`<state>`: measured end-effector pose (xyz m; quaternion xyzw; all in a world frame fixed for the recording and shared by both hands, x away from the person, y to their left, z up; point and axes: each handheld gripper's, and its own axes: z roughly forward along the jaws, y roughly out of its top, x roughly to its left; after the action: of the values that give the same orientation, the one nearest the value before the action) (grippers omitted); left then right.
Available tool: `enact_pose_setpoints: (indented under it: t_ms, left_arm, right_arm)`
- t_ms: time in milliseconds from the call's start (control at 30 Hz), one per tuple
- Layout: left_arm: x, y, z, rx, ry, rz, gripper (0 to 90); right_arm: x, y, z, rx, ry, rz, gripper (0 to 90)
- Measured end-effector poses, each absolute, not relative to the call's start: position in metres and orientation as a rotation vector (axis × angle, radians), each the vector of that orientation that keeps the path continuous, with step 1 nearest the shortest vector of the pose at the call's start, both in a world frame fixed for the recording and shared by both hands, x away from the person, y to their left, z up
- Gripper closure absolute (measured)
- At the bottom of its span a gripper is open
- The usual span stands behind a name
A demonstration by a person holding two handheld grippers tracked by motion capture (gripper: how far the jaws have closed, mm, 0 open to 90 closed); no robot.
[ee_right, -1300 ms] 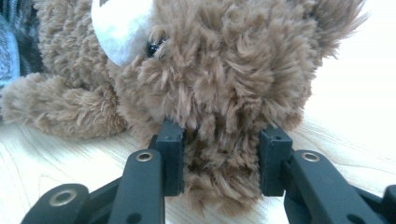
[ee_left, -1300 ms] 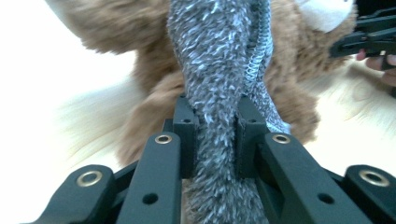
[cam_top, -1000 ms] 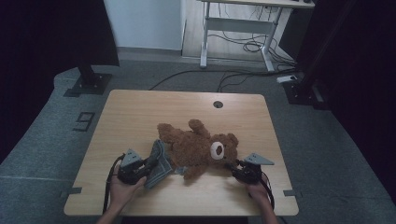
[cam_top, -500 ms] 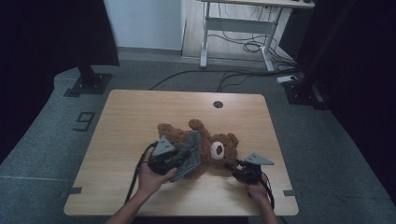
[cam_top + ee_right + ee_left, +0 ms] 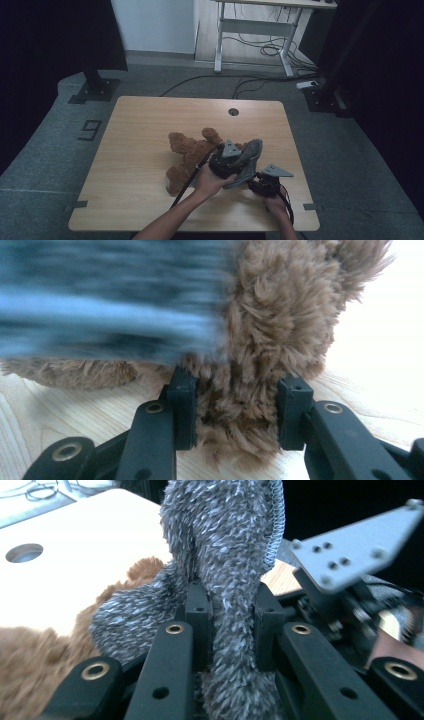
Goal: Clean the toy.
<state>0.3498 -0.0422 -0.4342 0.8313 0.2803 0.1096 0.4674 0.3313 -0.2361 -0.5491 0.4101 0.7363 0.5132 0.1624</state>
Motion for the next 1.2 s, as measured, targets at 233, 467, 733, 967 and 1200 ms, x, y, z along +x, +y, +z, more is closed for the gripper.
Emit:
enact_pose_setpoints:
  t_ms: [233, 467, 733, 967, 1200]
  left_arm:
    - [0.359, -0.052, -0.456, 2.111, 0.706, 0.269, 74.9]
    - [0.356, -0.026, -0.451, 2.067, 0.711, 0.268, 75.3]
    - [0.363, 0.016, -0.447, 2.037, 0.797, 0.341, 74.9]
    - [0.369, 0.069, -0.454, 1.973, 0.884, 0.307, 74.7]
    - [0.364, 0.111, -0.456, 1.93, 0.931, 0.329, 74.6]
  right_arm:
    - [0.331, -0.236, -0.549, 1.17, 2.104, 1.455, 61.0]
    - [0.33, -0.234, -0.549, 1.156, 2.115, 1.449, 61.1]
    - [0.331, -0.235, -0.549, 1.159, 2.114, 1.45, 61.1]
    - [0.33, -0.235, -0.549, 1.161, 2.116, 1.448, 61.1]
    - [0.33, -0.235, -0.549, 1.162, 2.115, 1.447, 61.0]
